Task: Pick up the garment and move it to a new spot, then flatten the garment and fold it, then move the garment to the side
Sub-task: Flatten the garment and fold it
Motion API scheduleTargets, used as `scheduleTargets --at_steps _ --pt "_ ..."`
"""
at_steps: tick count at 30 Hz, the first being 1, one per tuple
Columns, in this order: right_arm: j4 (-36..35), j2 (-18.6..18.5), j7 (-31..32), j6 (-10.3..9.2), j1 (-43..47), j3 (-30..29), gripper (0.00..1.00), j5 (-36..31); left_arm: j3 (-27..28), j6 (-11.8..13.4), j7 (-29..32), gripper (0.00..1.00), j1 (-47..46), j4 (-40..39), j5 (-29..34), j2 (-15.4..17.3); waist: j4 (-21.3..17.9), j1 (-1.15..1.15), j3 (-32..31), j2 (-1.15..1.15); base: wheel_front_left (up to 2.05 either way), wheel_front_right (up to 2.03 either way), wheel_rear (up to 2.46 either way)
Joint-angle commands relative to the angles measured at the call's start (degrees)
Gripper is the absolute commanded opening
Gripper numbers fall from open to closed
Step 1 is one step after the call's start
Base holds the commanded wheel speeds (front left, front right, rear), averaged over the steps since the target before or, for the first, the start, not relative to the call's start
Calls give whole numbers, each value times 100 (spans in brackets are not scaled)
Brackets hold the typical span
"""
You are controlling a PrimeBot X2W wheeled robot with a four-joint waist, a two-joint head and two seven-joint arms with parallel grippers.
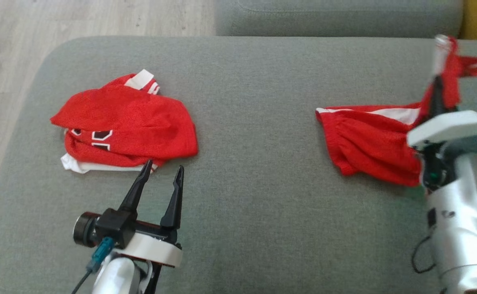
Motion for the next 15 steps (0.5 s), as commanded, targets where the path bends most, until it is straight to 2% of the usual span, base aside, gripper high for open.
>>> scheduleTargets --at_steps 1,8,12,15 --pt "-253 91 11 -5 -51 232 0 87 148 -26 -30 100 -59 -145 34 103 36 0 -30 0 0 0 0" --pt "-946 162 242 -5 428 1474 0 825 207 -27 -30 100 -63 -144 23 148 176 0 -105 0 0 0 0" --pt "-956 158 279 -5 657 2096 0 864 214 -28 -30 100 -61 -122 15 147 218 0 -129 0 0 0 0" --pt "-771 48 200 -5 745 2573 0 579 216 -28 -30 100 -56 -105 12 141 230 0 -142 0 0 0 0"
